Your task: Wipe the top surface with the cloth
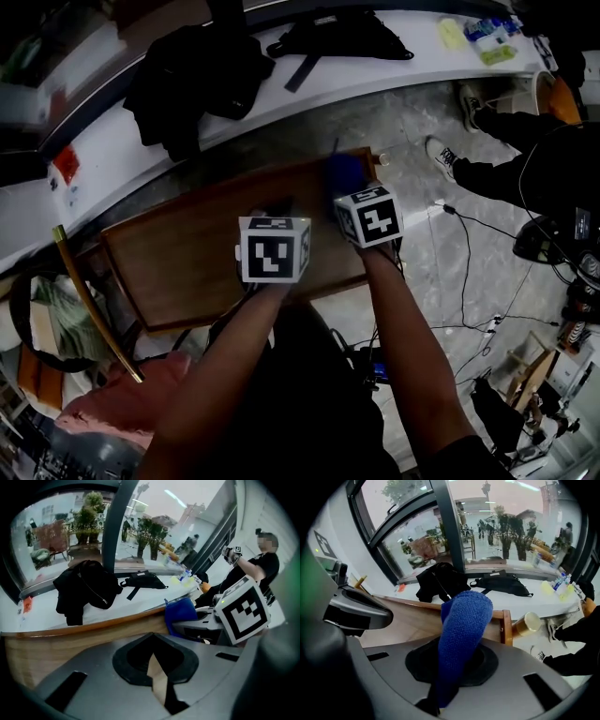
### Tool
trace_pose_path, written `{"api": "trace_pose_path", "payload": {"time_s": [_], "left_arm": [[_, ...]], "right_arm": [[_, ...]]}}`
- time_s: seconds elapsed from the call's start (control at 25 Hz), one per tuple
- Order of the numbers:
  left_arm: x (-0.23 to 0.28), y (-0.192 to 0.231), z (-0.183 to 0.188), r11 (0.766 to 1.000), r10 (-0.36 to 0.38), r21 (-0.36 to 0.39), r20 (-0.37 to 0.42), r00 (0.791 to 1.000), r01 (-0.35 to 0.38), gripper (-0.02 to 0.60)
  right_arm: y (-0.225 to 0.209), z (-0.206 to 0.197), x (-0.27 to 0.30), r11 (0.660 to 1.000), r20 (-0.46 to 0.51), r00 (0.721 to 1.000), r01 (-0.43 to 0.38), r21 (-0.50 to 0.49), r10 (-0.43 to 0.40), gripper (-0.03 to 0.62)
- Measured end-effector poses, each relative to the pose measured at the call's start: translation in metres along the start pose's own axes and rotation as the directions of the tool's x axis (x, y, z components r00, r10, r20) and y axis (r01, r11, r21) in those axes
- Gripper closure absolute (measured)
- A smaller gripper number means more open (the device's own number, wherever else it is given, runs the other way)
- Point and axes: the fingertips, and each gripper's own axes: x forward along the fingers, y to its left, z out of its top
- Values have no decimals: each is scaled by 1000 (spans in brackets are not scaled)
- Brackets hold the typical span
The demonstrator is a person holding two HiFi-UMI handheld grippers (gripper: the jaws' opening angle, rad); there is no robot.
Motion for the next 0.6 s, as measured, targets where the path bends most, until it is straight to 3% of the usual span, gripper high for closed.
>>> {"api": "trace_pose_path", "payload": {"time_s": [0.44,0.6], "left_arm": [[-5,-11,-10,1000,-10,19,-11,1000,10,572],[-18,6,-27,1000,9,6,-15,1000,-9,572]], "right_arm": [[-45,-5,-16,985,-29,985,169,19,-168,546],[-47,-4,-18,978,-31,978,206,12,-206,546]]}}
